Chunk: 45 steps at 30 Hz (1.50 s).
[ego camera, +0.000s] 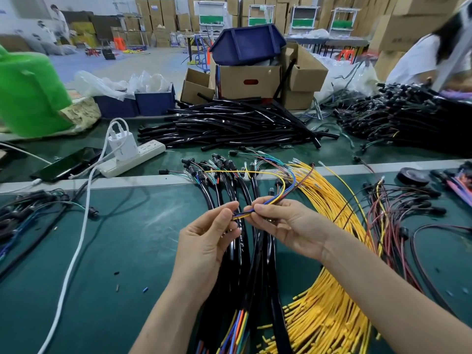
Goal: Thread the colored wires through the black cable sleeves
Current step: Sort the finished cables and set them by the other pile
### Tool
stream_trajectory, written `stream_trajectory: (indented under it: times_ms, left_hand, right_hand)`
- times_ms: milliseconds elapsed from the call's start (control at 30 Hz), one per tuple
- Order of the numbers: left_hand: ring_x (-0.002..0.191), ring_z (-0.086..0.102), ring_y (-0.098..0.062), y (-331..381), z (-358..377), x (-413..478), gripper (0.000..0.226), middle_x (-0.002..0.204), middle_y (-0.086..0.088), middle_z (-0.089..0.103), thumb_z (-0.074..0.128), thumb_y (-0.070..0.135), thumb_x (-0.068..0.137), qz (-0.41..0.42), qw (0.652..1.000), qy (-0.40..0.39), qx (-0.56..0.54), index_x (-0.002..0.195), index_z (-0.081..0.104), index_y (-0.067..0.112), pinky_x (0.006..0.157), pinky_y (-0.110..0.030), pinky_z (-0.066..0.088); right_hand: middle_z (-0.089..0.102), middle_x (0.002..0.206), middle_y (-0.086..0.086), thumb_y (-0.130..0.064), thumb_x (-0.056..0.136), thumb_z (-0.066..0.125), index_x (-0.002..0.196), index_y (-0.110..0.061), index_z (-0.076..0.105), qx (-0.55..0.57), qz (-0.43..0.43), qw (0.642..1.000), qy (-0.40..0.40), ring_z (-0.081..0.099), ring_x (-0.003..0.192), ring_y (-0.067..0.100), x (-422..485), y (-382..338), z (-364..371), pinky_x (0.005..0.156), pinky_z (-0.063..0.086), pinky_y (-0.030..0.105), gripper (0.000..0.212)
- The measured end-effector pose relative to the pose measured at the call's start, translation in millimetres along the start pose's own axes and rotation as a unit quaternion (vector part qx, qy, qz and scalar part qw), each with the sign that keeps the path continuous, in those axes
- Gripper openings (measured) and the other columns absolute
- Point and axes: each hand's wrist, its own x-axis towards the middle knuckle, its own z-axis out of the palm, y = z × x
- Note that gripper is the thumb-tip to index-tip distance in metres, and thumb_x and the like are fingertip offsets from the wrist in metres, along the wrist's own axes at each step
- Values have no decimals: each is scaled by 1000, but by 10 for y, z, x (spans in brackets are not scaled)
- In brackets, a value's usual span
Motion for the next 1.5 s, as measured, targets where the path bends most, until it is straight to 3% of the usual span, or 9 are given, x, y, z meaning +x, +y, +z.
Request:
stream_trajectory:
  times_ms: [367,500,667,767,867,1100,1267,1400,1500]
  left_hand:
    - [72,69,-8,-103,54,-31,17,86,-6,74,70,15,65,-71,990,-22,-123,79,79,12,64,-14,54]
    - [68,67,-6,-118,4,-22,56,90,-8,74,97,25,32,-81,988,-30,-131,82,78,10,60,-13,53]
    - [69,65,-5,-62,-1,29,69,96,-7,73,98,22,29,-119,979,-58,-154,93,77,9,60,-14,53]
    - [65,66,-11,-30,-14,40,52,86,-9,69,91,27,50,-131,979,-31,-151,93,74,4,59,-18,56]
    - [63,68,-15,-25,-36,44,45,79,-10,68,65,38,68,-149,982,10,-119,91,66,0,56,-21,56]
    - [52,59,-5,-64,-183,61,19,71,-6,68,64,21,71,-124,990,-6,61,74,77,9,51,-13,50]
    - [47,40,-2,-103,-162,62,22,62,4,53,59,21,75,-96,987,-55,116,80,78,11,44,-10,37]
    - [46,39,-4,-108,-150,39,25,61,2,51,54,21,78,-83,986,-71,126,72,75,10,42,-12,32]
    - [47,42,-6,-118,-152,27,25,62,0,52,52,23,79,-77,983,-86,141,66,72,13,42,-12,35]
  right_hand:
    - [69,76,15,7,85,56,77,2,65,12,-3,1000,1,70,67,19,2,49,28,59,56,16,13]
    - [70,75,12,5,84,57,83,2,64,5,7,1000,-29,70,68,16,-2,90,40,60,55,15,8]
    - [70,77,12,8,88,54,81,1,63,-26,6,999,-42,70,69,16,49,40,46,62,55,15,14]
    - [69,73,11,12,87,53,78,-2,59,-64,-8,997,-32,69,66,15,61,6,19,63,56,16,17]
    - [64,75,13,15,85,55,76,-4,54,-159,-40,986,-40,68,70,18,85,-64,44,67,57,19,21]
    - [60,70,7,11,80,65,77,-3,59,-437,-86,893,-57,60,57,6,148,-125,230,58,50,13,15]
    - [61,71,13,10,79,68,80,0,59,-437,-110,891,-55,60,63,17,141,-120,238,64,55,22,13]
    - [58,66,4,6,80,69,78,-4,59,-441,-116,888,-55,53,58,8,121,-95,221,56,45,13,14]
    - [60,73,6,4,84,66,87,-2,61,-404,-85,908,-66,57,65,10,94,-84,163,64,51,15,9]
